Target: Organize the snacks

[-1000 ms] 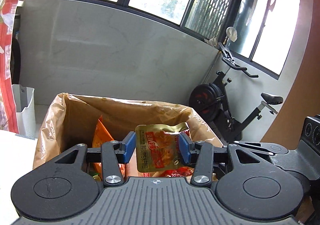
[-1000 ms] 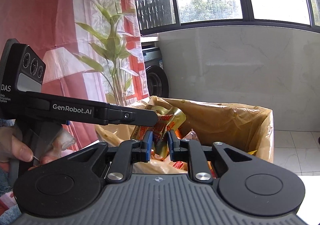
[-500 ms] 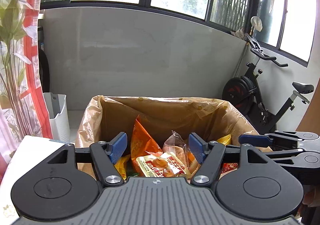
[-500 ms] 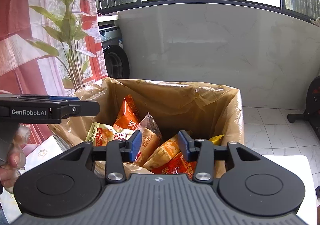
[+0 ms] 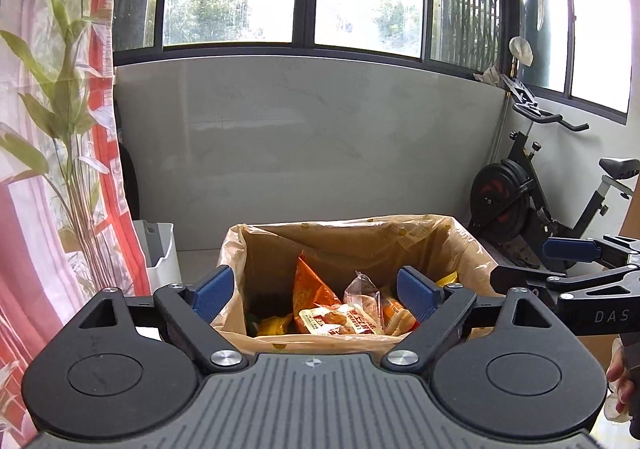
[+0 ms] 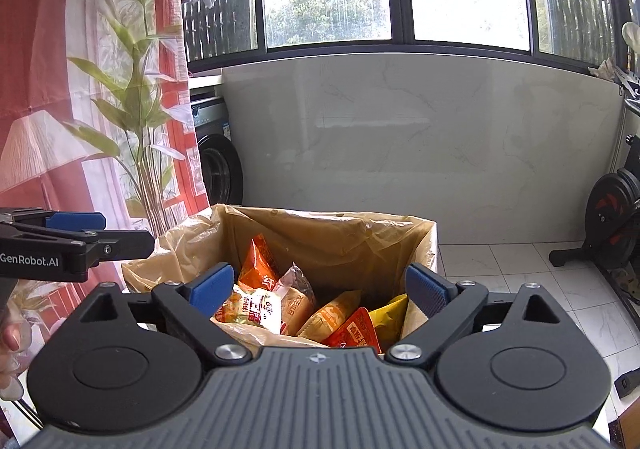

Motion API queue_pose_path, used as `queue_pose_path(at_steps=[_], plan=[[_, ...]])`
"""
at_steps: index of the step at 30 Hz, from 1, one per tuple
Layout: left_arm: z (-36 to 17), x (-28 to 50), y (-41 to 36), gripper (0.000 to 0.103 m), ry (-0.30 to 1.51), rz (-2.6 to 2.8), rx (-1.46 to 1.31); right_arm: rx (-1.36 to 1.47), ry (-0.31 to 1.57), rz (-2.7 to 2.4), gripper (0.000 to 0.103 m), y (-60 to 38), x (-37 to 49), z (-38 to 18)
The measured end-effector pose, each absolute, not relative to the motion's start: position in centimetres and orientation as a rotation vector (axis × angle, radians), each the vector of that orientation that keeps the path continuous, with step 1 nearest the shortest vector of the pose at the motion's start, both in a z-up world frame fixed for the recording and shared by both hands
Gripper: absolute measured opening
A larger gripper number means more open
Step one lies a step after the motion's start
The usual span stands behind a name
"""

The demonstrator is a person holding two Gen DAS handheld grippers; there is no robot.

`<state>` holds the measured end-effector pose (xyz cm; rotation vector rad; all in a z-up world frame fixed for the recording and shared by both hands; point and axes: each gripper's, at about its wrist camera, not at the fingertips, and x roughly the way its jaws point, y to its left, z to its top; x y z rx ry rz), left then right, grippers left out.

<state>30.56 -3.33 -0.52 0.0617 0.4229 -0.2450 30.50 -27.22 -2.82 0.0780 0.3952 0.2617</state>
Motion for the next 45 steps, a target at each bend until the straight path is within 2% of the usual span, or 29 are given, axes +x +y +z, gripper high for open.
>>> queue_pose_path(at_steps=[2, 12, 21, 45], plan=[[0.2, 29.6, -3.3, 0.094, 0.414, -0.218, 0.071, 0.089, 0.382, 0.243, 0.102, -27.3, 29.6, -2.4], [2.7, 24.2, -3.5, 0.095, 0.388, -0.058, 0.142, 0.127, 0.332, 0.155, 0.103, -27.5, 24.0, -0.5], [3.8, 20.6, -1.9, 0.095, 0.349, -0.061, 0.079, 0.191, 0.327, 0.165, 0.103, -28.0, 20.3, -0.2], [3.4, 19.4, -0.9, 0.095, 0.361, -0.022, 0.055, 0.171, 0.34, 0.17, 0.103, -27.0, 19.1, -0.3]])
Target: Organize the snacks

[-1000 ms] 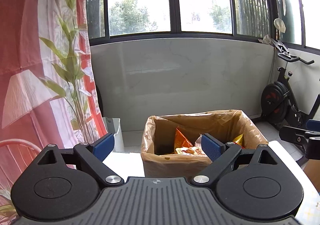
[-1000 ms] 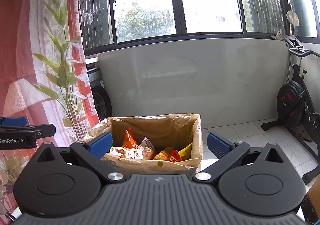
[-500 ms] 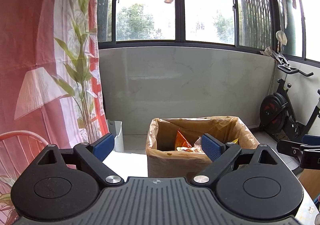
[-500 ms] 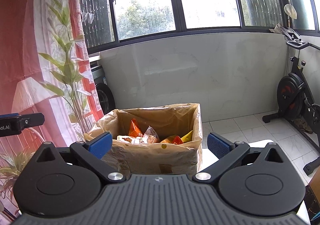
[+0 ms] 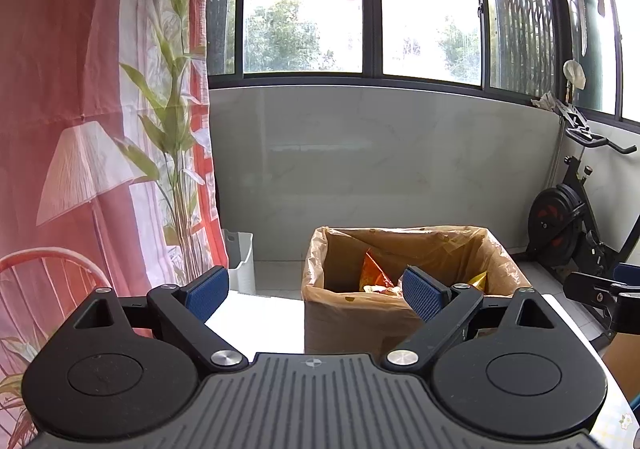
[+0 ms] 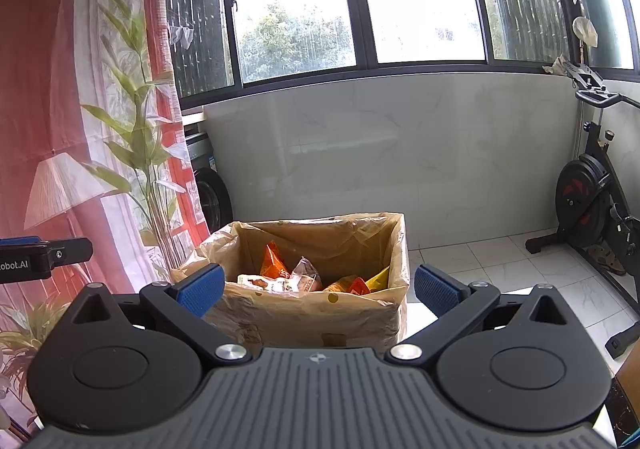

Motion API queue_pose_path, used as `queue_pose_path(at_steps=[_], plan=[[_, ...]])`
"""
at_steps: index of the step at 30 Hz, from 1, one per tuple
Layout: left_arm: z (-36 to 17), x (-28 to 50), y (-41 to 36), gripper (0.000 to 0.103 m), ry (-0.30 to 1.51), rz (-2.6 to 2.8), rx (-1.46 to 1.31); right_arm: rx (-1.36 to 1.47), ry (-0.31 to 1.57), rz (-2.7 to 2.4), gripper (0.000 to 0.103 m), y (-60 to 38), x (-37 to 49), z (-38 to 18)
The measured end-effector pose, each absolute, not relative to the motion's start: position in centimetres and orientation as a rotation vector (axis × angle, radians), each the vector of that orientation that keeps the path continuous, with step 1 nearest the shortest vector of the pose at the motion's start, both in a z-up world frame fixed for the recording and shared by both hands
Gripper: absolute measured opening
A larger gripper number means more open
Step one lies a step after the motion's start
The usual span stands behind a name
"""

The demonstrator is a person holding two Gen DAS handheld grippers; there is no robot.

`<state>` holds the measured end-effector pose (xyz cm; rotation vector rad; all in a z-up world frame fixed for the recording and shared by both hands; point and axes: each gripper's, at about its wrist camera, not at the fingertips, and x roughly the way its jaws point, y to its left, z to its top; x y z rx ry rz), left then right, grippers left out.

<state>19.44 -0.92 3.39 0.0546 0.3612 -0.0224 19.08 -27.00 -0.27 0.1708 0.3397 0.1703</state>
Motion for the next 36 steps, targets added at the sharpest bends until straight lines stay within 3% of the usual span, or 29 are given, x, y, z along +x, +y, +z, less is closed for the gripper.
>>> queue_pose_path(at_steps=[36], plan=[[3.35, 19.59, -0.77, 0.095, 0.37, -0.011, 0.04, 0.177, 0.341, 0.169, 0.103, -26.86, 19.29, -0.49]])
